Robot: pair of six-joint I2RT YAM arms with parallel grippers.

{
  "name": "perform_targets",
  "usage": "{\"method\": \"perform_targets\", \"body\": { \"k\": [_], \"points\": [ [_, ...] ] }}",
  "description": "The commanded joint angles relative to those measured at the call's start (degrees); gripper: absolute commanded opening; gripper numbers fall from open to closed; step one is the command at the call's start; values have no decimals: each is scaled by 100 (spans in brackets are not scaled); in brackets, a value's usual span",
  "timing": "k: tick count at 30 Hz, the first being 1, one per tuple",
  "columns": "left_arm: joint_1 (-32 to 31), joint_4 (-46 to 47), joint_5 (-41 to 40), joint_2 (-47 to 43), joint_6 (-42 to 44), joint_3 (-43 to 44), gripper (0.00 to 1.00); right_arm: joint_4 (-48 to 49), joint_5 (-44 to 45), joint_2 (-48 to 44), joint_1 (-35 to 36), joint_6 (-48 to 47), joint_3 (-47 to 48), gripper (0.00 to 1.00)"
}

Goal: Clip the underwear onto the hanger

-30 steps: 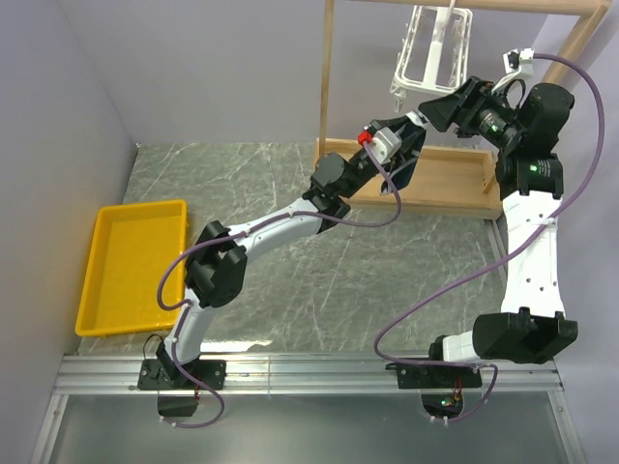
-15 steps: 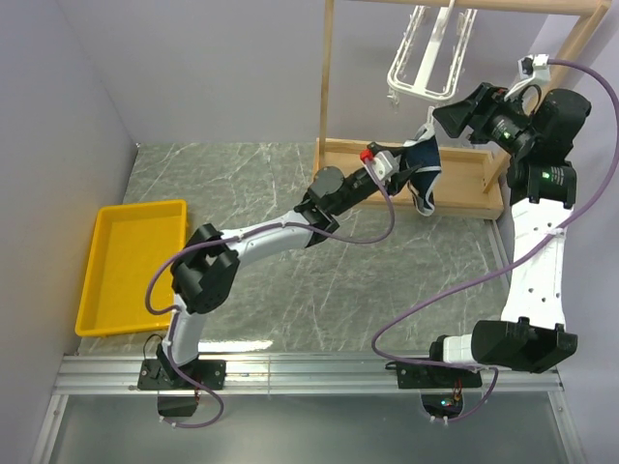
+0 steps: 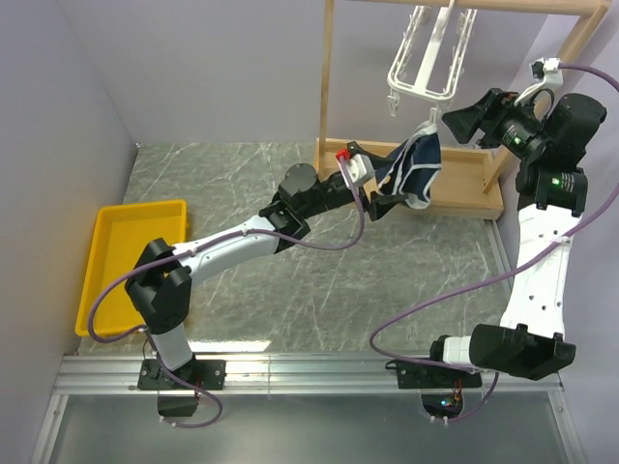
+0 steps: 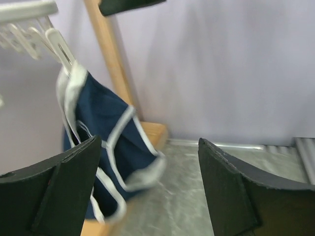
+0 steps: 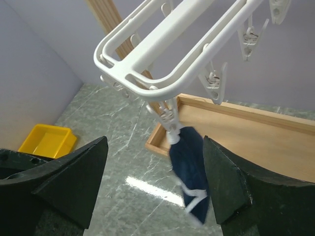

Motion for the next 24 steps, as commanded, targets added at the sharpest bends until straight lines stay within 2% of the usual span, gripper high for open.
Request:
{"method": "perform_targets", "body": {
  "k": [1,4,7,13,15,18,24],
  "points": [
    [207,-324,648,-348,-788,-117,84,33,-285,-295,-60,-198,38,84],
    [540,-770,990,-295,-1256,287,83,16,-391,-339,-60,-330,38,84],
    [988,-825,1140,-146,-1608,848,80,-63,-628,-409,-60,-479,47,84],
    [1419,-553,1271,354,-1557,1613,68,297,-963,-734,-17,-532,-540,81],
    [1490,-307,1369,671,-1539,1816,59,332,-857,-857,45,-654,-691,79],
    [1552,201,1527,1013,-1504,2098,53,263,-683,-1076,176,-953,-981,76],
    [1552,432,1633,1707,-1943,3047,55,147,171,-1481,1020,-1858,-1464,71]
  ]
}}
